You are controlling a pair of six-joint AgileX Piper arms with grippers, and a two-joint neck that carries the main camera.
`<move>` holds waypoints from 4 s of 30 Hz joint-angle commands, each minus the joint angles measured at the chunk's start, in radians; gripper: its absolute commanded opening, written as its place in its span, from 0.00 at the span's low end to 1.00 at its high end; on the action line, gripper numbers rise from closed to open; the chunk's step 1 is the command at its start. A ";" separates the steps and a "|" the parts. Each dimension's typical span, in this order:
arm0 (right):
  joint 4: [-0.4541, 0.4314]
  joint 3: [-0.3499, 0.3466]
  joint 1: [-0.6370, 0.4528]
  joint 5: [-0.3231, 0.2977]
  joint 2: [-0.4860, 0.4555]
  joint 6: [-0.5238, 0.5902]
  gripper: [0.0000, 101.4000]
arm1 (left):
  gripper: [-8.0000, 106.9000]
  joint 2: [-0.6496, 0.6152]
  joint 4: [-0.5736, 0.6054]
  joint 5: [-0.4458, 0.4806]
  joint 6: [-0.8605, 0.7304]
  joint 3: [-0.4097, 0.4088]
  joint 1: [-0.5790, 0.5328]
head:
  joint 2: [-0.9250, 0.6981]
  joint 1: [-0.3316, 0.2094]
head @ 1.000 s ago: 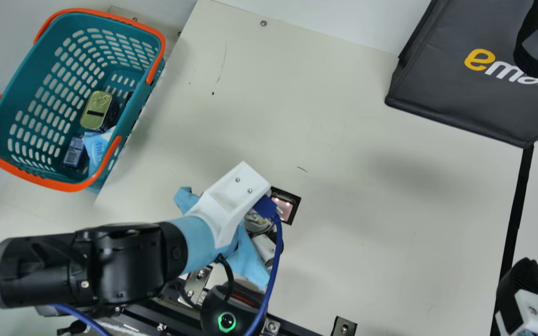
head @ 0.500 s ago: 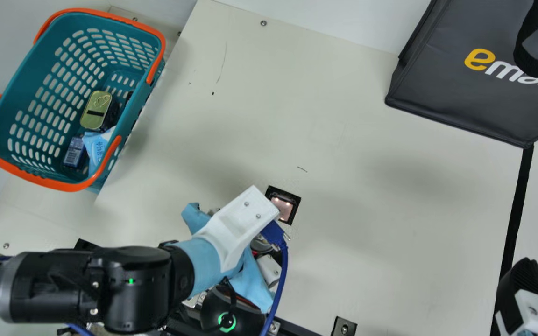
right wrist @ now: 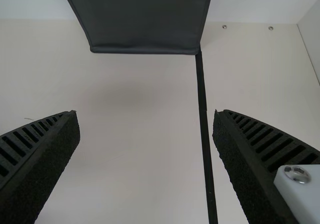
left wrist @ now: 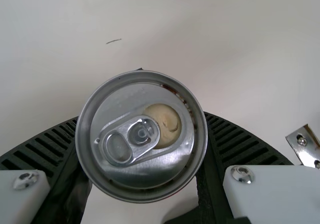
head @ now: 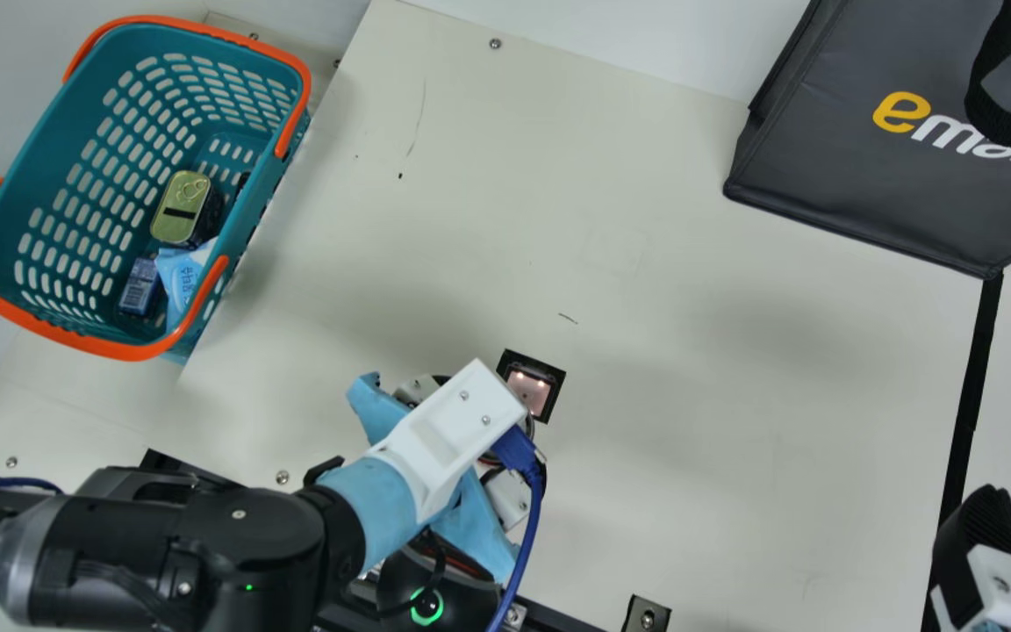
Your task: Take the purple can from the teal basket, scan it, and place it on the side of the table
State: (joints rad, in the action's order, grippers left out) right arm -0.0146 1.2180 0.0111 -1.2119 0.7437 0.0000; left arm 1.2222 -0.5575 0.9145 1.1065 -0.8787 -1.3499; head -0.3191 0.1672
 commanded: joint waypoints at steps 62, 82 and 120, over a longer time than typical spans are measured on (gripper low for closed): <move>0.000 0.000 0.000 0.000 0.000 0.000 0.94 | 0.85 0.123 0.087 -0.224 -0.140 0.037 0.265 | -0.002 -0.029; 0.000 0.000 0.000 0.000 0.000 0.000 0.94 | 0.85 -0.066 0.273 -0.107 -0.317 0.095 0.316 | -0.002 -0.029; 0.000 0.000 0.000 0.000 0.000 0.000 0.94 | 0.85 -0.362 0.374 0.089 -0.677 -0.072 0.872 | 0.091 -0.029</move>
State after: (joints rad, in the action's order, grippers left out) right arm -0.0146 1.2180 0.0111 -1.2119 0.7437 0.0000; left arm 0.8585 -0.1922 1.0064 0.4424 -0.9497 -0.5006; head -0.2869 0.1672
